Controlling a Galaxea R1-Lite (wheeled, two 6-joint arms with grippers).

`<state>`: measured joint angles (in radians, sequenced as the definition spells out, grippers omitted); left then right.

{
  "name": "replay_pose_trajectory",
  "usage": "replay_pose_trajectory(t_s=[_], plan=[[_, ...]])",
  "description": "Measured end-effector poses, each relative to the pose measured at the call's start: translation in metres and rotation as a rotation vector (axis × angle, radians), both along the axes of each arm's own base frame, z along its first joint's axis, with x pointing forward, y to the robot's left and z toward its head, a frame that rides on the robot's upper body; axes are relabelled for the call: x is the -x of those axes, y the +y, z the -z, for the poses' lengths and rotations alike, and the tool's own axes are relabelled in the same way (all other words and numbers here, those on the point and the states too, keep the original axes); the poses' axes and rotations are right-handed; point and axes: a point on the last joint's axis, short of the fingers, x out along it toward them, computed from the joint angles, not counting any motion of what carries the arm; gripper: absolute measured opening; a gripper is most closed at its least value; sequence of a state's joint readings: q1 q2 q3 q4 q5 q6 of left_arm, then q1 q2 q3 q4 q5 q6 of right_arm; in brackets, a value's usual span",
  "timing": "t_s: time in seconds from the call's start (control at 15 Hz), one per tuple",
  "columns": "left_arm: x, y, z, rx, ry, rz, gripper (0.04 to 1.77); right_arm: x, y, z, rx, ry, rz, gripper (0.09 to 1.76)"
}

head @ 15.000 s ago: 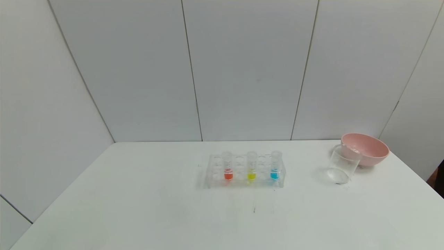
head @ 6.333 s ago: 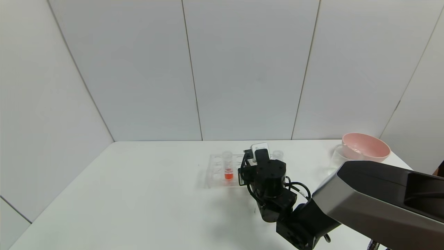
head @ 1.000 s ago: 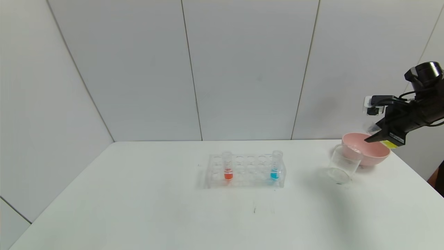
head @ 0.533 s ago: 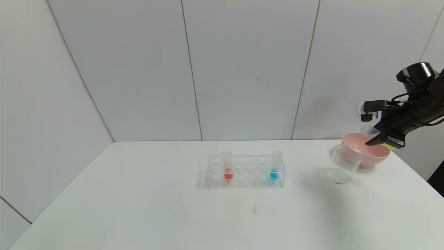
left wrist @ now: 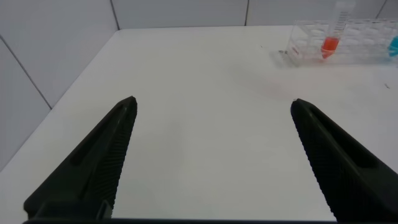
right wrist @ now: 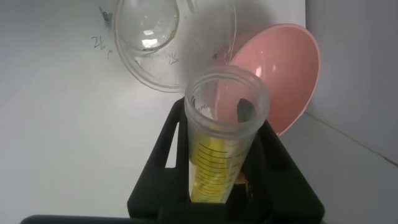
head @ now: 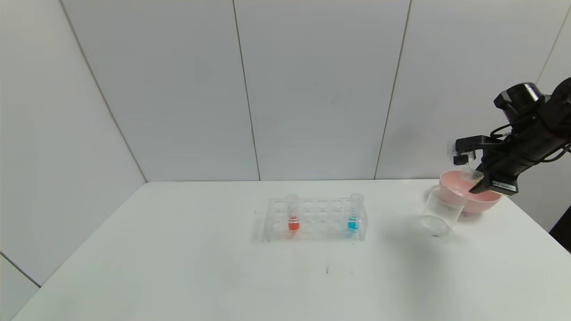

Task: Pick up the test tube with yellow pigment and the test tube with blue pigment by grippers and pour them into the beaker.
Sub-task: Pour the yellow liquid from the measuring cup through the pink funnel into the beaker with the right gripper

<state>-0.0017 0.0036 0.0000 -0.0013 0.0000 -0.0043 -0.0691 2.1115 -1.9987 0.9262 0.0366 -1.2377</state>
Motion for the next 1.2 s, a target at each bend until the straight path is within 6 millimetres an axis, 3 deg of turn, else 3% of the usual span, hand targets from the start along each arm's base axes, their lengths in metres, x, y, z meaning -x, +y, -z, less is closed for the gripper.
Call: replay_pose_trajectory(t_s=[0.47,1.2], plan=[[0.000,0.000,0.000,0.000,0.000,0.000,1.76,-0.008,0.008,0.013,0.072,0.032,0.020,0.56],[0.000,0.000,0.000,0.000,0.000,0.000,1.76,-0.009,0.025,0.015,0.252,0.051,0.061,0.56]])
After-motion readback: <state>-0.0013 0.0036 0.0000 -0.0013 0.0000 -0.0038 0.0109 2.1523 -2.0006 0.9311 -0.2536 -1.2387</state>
